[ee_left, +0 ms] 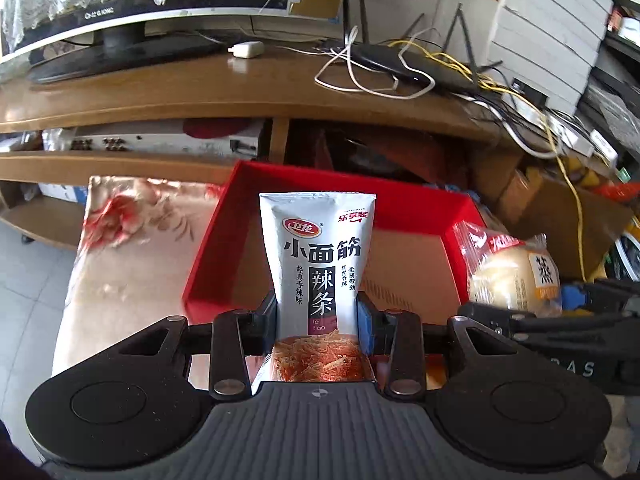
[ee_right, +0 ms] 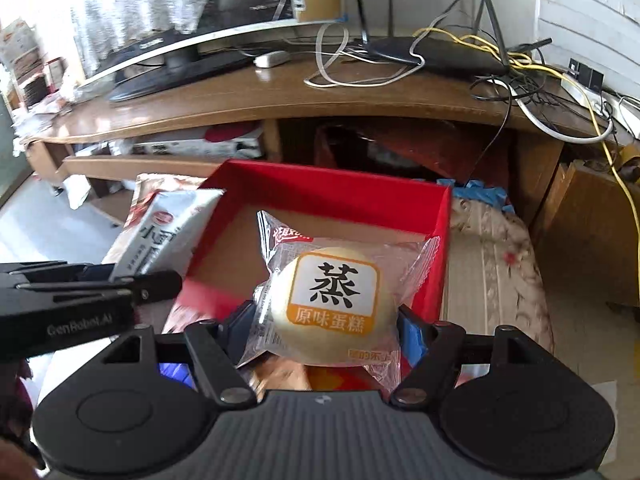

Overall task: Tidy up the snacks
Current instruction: 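Carry both snacks into the red box and open both tools to release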

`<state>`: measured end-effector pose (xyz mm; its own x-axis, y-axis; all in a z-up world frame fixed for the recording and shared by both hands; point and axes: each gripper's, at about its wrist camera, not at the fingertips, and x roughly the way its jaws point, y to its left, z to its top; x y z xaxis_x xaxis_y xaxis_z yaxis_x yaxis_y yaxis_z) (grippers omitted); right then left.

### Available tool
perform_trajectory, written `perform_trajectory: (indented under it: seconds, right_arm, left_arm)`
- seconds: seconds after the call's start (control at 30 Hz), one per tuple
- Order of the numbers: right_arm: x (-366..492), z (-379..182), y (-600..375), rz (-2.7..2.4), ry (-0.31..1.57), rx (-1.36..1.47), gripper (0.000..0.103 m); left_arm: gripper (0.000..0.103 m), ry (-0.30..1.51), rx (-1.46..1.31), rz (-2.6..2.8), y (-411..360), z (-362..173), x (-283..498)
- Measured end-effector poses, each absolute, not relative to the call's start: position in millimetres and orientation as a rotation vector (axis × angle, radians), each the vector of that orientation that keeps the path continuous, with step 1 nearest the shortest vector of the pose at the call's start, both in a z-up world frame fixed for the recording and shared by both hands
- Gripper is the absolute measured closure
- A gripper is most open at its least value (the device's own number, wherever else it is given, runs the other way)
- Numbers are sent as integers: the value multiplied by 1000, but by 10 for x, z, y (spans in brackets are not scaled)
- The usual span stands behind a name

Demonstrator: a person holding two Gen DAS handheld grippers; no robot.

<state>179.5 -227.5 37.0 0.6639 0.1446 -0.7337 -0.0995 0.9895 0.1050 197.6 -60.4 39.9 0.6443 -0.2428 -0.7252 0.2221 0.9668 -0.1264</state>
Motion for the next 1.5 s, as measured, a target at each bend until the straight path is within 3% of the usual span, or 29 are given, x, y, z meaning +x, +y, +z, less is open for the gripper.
perform_trajectory:
  seconds: [0.57,1.07,1.5]
  right_arm:
    - [2747,-208,-2339,109,929,30,32]
    - [2577,-383,-2140,137,959,-75,27]
    - [2266,-291,-2123,148,1007,-24,24]
  left_arm:
    - [56,903,40,-230,-832,-181,2718]
    - [51,956,126,-212,-790,-337,2487]
    - [43,1005,22,-205,-621,-222,2239]
